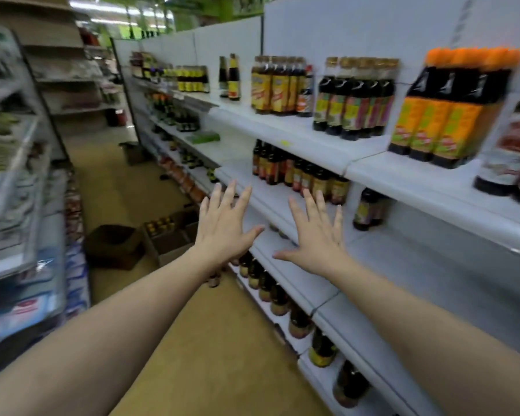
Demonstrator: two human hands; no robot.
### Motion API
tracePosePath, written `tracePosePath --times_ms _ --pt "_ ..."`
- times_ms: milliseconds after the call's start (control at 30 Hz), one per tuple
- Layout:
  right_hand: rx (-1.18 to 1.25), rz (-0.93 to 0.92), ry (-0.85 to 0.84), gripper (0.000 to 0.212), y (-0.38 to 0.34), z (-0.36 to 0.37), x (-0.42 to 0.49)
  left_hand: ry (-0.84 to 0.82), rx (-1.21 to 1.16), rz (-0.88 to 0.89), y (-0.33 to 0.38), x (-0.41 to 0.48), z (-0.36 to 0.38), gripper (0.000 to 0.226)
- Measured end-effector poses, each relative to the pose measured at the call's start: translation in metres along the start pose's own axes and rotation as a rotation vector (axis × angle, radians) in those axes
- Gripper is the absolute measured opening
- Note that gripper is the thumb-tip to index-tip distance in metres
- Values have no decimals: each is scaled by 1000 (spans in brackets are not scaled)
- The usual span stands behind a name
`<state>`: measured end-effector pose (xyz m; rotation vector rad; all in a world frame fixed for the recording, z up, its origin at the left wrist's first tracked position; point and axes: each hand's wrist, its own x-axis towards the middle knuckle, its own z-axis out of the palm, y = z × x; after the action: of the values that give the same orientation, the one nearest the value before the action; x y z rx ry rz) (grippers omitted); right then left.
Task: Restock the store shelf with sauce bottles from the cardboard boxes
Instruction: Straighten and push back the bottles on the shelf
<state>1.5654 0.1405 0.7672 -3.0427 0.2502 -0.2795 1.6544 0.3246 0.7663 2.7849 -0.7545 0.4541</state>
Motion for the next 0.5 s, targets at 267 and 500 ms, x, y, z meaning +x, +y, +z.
tracePosePath --times_ms 267,500 --pt "81 -130 -142 121 -83 99 112 -95 14 -200 -128 11 56 91" --pt "126 -272 -260 119 -128 191 226 -151 26 -499 -212 54 133 90"
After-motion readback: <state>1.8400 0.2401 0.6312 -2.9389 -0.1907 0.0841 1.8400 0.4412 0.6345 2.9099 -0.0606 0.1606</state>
